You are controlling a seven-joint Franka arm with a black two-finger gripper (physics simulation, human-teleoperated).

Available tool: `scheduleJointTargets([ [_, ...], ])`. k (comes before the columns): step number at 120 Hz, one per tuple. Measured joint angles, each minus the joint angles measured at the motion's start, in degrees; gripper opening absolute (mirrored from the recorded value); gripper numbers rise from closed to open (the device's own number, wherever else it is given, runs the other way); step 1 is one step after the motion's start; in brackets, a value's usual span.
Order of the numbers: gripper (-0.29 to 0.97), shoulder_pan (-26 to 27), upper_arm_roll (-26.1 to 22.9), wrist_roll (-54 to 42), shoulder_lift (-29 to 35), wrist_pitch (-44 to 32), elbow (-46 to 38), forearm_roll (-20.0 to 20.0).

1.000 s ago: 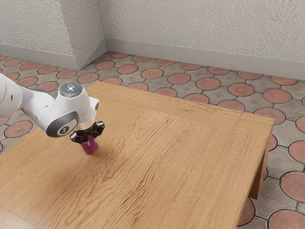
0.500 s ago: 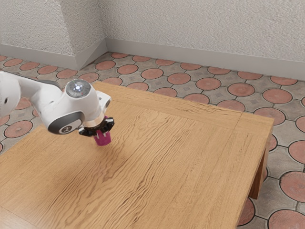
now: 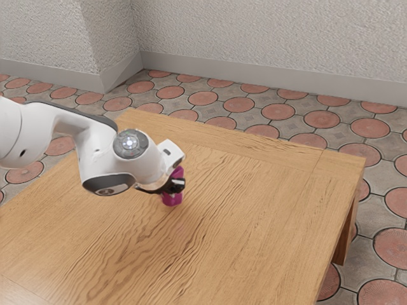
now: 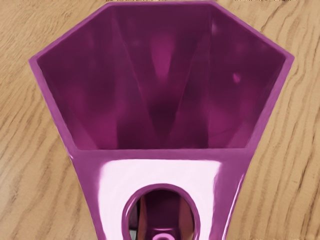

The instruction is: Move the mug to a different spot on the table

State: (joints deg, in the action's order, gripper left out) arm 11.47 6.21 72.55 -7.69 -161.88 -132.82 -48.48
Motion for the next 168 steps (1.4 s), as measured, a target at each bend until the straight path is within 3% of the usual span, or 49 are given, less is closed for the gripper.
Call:
scheduleJointTargets([
  [15,0.01,0.4,0.0,-0.1,0.3,-2.8,-1.5,-4.8],
  [31,0.01,0.4,0.0,-0.3,0.4,-5.5,-2.2,-7.1],
  [97,0.06,-0.7,0.0,-0.5,0.8,-9.3,-6.2,-8.3],
  [130,0.34,-0.7,0.0,-0.5,2.0,-9.3,-8.0,-8.3],
  [168,0.48,-0.1,0.0,-0.6,4.7,-8.4,-8.6,-8.3],
])
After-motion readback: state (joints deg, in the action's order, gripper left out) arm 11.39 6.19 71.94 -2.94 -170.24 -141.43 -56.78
